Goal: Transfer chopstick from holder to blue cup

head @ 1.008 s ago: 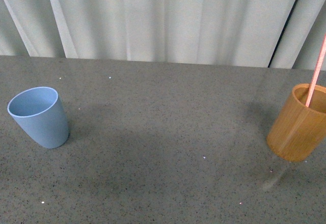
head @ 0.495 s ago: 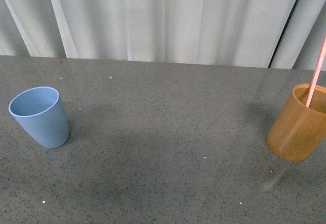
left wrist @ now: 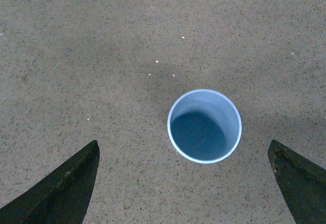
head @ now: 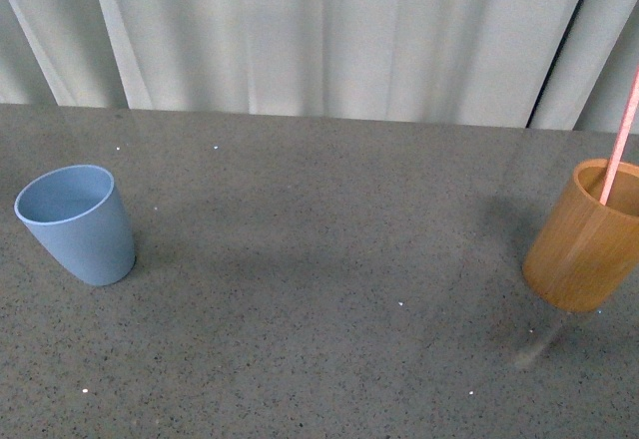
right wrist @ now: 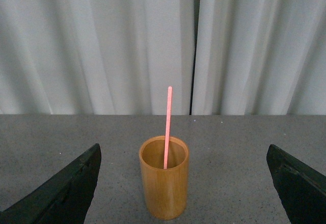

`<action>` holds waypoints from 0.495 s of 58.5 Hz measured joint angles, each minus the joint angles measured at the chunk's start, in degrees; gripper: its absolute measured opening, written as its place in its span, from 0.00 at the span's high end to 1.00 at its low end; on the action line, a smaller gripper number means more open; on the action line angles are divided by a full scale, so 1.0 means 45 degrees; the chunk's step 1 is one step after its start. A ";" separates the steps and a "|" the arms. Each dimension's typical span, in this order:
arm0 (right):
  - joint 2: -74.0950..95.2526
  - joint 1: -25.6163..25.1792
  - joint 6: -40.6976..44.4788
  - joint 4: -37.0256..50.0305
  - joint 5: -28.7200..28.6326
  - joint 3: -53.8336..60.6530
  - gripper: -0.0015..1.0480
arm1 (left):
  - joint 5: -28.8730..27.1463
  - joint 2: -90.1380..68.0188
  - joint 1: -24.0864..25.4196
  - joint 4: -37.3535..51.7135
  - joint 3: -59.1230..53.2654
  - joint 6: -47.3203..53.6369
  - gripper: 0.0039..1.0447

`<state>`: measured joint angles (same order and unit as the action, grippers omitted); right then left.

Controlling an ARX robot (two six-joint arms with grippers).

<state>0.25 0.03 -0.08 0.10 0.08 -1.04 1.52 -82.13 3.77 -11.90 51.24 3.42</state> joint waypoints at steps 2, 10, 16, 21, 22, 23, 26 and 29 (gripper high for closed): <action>0.0000 0.0005 0.0000 0.0000 0.0000 0.0000 0.10 | -0.0078 -0.0379 -0.0053 -0.0175 0.0321 0.0000 0.06; 0.0000 0.0000 0.0000 0.0000 0.0000 0.0000 0.10 | -0.0549 -0.1603 -0.0291 -0.0325 0.0937 0.0189 0.06; 0.0000 0.0000 0.0000 0.0000 0.0000 0.0000 0.10 | -0.0918 -0.2322 -0.0408 -0.0359 0.1001 0.0243 0.06; 0.0000 0.0000 0.0000 0.0000 0.0000 0.0000 0.10 | -0.1005 -0.2608 -0.0471 -0.0359 0.0996 0.0238 0.06; 0.0000 0.0005 0.0000 0.0000 0.0000 0.0000 0.10 | -0.1001 -0.2637 -0.0491 -0.0369 0.0991 0.0238 0.06; 0.0000 0.0005 0.0000 0.0000 0.0000 0.0000 0.10 | -0.0996 -0.2652 -0.0510 -0.0379 0.0991 0.0238 0.06; 0.0000 0.0000 0.0000 0.0000 0.0000 0.0000 0.10 | -0.1010 -0.2652 -0.0573 -0.0350 0.0947 0.0238 0.06; 0.0000 0.0005 0.0000 0.0000 0.0000 0.0000 0.10 | -0.1010 -0.2652 -0.0661 -0.0340 0.0899 0.0209 0.06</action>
<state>0.25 0.05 -0.08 0.10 0.08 -1.04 -3.03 -94.06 0.80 -13.43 55.29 4.36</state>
